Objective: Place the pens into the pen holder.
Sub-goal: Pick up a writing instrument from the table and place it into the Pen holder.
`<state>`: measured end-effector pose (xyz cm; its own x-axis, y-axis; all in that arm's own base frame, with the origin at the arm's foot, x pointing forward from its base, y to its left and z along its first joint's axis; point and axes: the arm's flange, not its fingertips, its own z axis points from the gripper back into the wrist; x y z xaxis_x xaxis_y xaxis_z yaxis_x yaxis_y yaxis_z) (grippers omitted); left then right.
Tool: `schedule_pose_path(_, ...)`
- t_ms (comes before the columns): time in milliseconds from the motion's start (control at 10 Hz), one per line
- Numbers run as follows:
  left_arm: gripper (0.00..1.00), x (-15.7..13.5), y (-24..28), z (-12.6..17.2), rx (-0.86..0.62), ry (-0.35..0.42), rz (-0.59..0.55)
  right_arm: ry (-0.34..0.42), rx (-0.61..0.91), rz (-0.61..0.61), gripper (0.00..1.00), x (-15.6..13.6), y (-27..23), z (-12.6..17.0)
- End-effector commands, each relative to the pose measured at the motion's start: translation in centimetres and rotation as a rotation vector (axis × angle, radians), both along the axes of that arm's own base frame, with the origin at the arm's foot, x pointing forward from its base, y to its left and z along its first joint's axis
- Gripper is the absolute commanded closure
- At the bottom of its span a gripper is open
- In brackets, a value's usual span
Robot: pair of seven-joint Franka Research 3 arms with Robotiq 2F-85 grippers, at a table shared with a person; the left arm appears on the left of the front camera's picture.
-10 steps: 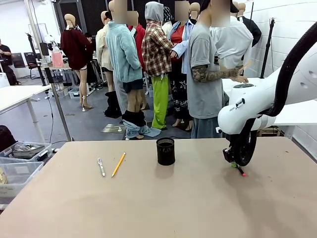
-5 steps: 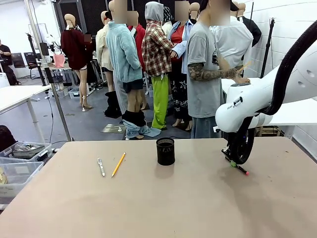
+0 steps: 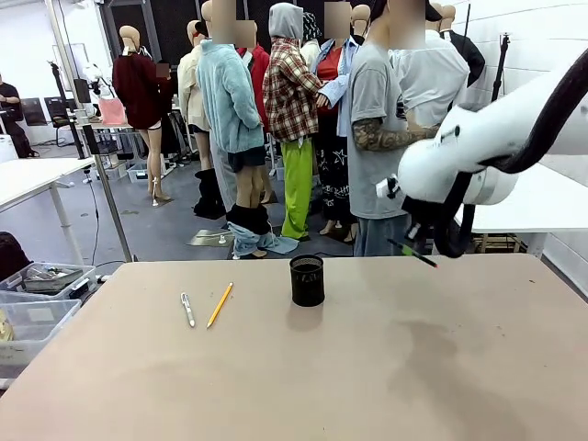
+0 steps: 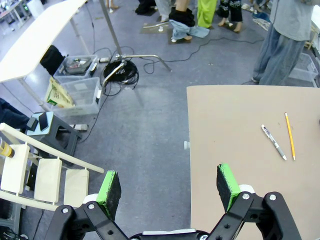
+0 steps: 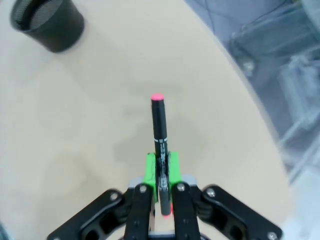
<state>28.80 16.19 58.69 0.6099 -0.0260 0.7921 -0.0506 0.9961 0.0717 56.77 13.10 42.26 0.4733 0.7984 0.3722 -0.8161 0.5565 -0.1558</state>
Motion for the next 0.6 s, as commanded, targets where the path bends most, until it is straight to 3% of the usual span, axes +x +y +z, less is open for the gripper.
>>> schedule_pose_path(0,0.0,0.2,0.0,0.1,-0.01,-0.013,0.013,-0.07,0.302,0.438,1.0,0.2,-0.7,-0.3)
schedule_pose_path(300,0.0,0.2,0.0,0.1,-0.01,-0.013,0.013,-0.105,0.676,0.709,1.0,2.6,2.4,-0.5)
schedule_pose_path(500,0.0,0.2,0.0,0.1,-0.01,-0.013,0.013,-0.105,0.799,0.83,1.0,3.4,4.1,-0.7)
